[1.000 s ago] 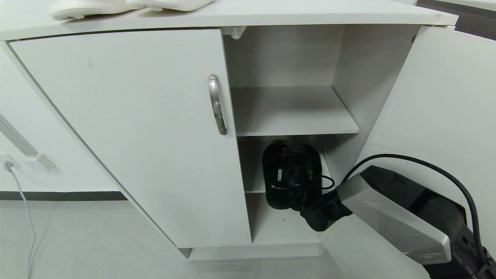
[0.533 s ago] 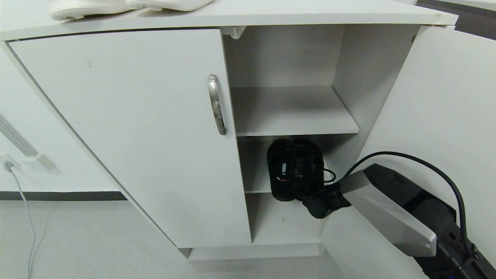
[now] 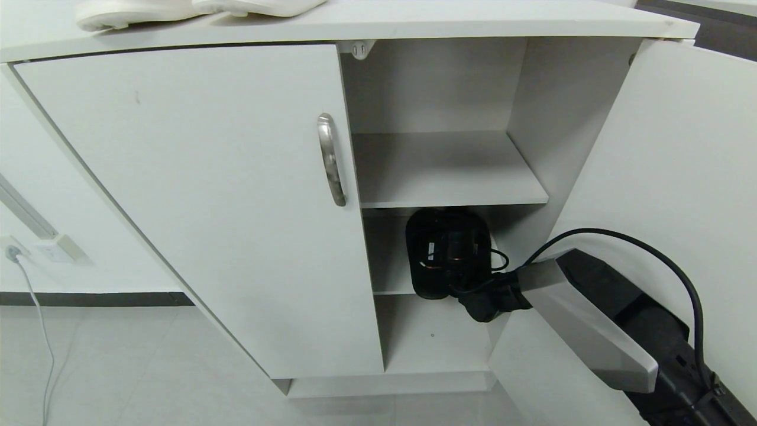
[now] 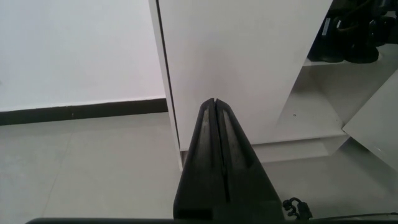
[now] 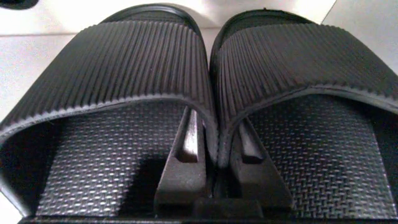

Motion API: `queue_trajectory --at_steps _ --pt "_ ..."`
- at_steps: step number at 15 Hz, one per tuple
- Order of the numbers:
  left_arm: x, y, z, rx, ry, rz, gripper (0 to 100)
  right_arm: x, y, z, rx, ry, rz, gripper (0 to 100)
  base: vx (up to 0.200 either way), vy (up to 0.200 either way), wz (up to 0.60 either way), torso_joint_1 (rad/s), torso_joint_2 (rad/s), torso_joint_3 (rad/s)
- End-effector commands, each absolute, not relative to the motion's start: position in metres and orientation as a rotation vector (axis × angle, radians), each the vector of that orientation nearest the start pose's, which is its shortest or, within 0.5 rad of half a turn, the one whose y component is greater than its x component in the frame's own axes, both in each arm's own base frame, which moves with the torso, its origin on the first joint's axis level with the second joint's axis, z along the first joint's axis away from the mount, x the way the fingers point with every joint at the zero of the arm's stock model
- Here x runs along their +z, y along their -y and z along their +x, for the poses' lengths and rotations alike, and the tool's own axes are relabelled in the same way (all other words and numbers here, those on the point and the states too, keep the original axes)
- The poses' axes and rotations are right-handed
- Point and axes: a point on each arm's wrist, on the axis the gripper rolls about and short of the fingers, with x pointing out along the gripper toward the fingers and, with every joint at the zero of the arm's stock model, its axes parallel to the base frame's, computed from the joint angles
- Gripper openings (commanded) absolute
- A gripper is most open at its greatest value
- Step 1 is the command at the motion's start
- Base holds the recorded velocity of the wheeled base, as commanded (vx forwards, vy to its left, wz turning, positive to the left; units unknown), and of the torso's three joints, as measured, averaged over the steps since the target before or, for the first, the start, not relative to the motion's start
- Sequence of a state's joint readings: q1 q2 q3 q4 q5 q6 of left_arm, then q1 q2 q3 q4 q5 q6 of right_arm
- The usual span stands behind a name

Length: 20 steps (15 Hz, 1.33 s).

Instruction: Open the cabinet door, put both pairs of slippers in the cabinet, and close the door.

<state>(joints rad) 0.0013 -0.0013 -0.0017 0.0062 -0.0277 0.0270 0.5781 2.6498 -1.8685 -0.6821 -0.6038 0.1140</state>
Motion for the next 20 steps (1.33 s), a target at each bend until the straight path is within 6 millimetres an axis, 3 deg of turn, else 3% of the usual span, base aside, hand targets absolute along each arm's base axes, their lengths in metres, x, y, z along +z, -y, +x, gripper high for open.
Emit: queue_trajectory --at_steps 1,2,6,10,17,19,20 --pt "0.075 0.001 -0.023 -0.026 -0.004 0.028 0 0.059 -0.285 0.460 -0.029 -0.085 0.055 0 0.000 0.000 0.00 0.000 0.00 0.000" --pt "0.075 0.001 -0.023 -0.026 -0.004 0.026 0 0.058 -0.286 0.459 -0.028 -0.088 0.054 100 0.000 0.000 0.00 0.000 0.00 0.000" --pt "0.075 0.001 -0.023 -0.026 -0.004 0.028 0 0.056 -0.285 0.449 -0.020 -0.110 0.034 100 0.000 0.000 0.00 0.000 0.00 0.000" --pt "0.075 0.001 -0.023 -0.026 -0.004 0.028 0 0.069 -0.278 0.430 -0.012 -0.101 0.039 100 0.000 0.000 0.00 0.000 0.00 0.000" --pt "0.075 0.001 -0.023 -0.026 -0.004 0.028 0 0.096 -0.267 0.326 0.105 -0.090 0.050 100 0.000 0.000 0.00 0.000 0.00 0.000" --pt "0.075 0.001 -0.023 -0.026 -0.004 0.028 0 0.106 -0.261 0.279 0.172 -0.098 0.041 100 0.000 0.000 0.00 0.000 0.00 0.000" --pt "0.075 0.001 -0.023 -0.026 -0.004 0.028 0 0.106 -0.260 0.275 0.178 -0.100 0.039 100 0.000 0.000 0.00 0.000 0.00 0.000"
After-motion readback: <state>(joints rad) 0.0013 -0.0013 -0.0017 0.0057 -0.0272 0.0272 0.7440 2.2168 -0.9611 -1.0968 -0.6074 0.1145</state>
